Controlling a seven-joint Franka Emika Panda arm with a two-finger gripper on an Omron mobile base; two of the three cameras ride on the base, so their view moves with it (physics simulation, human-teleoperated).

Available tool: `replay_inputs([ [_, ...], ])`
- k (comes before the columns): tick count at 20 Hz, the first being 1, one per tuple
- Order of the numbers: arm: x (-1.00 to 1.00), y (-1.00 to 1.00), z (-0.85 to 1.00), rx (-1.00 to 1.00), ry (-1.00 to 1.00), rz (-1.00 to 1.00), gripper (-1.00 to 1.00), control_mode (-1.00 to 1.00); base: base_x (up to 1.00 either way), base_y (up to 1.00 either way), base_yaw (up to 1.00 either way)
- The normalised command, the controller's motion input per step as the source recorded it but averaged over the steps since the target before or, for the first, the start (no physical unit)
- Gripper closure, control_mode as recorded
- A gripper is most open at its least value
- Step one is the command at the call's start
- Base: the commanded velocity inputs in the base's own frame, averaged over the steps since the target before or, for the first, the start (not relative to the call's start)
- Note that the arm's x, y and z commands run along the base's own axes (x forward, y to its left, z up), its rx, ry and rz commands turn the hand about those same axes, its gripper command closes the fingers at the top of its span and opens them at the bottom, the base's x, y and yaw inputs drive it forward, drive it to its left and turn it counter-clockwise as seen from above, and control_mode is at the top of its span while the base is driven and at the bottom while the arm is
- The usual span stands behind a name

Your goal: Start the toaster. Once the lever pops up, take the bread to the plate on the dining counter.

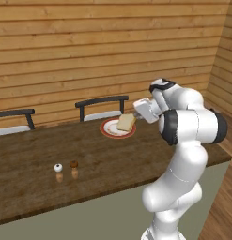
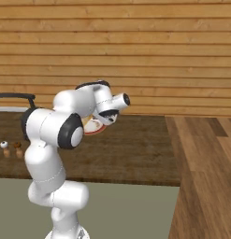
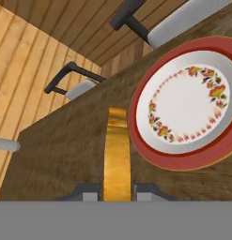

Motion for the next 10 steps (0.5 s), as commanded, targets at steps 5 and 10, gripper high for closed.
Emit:
replay_inputs([
  [5,0.11,0.00,-0.33,0.00,-0.06,0.00,1.00,-1.00,0.00,0.00,0.00],
  [10,0.18,0.00,-0.23,0.00,-0.06,0.00,1.00,-1.00,0.00,0.00,0.00],
])
